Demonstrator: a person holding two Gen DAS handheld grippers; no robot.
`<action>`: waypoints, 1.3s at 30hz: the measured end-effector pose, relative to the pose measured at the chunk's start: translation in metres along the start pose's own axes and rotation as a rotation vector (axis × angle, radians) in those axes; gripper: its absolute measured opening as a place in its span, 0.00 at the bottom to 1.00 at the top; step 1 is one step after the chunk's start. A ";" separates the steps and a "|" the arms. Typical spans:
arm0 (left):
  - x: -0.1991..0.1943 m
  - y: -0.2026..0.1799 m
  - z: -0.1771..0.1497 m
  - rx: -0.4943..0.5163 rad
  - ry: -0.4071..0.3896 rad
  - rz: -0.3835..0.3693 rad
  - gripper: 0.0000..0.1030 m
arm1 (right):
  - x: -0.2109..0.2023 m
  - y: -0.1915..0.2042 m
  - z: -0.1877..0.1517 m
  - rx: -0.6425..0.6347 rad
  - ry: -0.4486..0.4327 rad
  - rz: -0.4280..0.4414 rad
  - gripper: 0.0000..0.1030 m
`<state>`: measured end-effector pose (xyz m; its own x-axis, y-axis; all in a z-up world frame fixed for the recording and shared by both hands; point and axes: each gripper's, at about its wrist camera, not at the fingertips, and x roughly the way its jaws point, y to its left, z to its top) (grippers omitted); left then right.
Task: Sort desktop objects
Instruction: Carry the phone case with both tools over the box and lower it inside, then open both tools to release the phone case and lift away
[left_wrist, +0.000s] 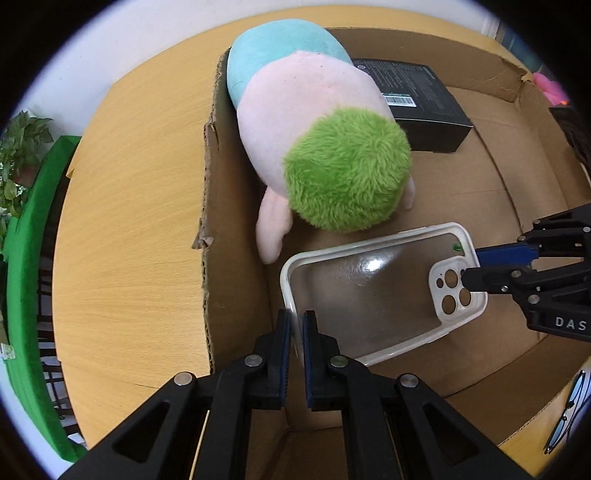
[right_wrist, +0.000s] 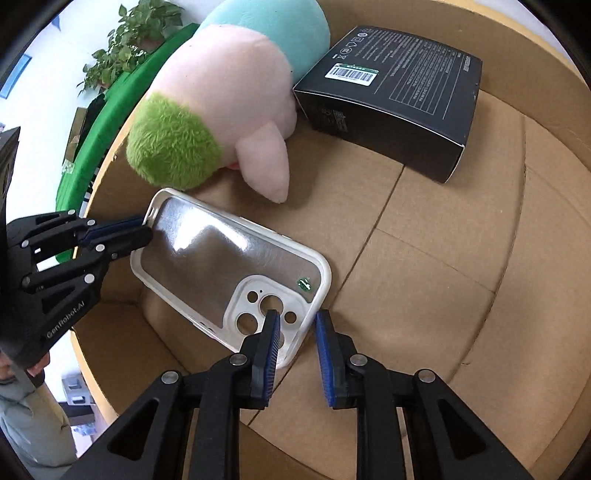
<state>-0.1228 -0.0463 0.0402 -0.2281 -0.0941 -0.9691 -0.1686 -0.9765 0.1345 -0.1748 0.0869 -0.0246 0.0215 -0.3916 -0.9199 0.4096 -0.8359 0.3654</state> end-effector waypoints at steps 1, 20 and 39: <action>0.001 0.000 0.001 -0.001 0.007 0.004 0.05 | 0.000 -0.001 0.001 0.004 0.000 0.003 0.20; -0.029 0.017 -0.015 -0.170 -0.141 0.009 0.17 | -0.029 0.030 -0.018 -0.043 -0.158 -0.020 0.73; -0.132 -0.004 -0.105 -0.302 -0.691 0.030 0.79 | -0.160 0.039 -0.168 -0.022 -0.662 -0.373 1.00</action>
<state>0.0092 -0.0503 0.1461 -0.7949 -0.0757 -0.6021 0.0947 -0.9955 0.0002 -0.0093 0.1819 0.1124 -0.6711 -0.2396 -0.7016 0.3009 -0.9529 0.0376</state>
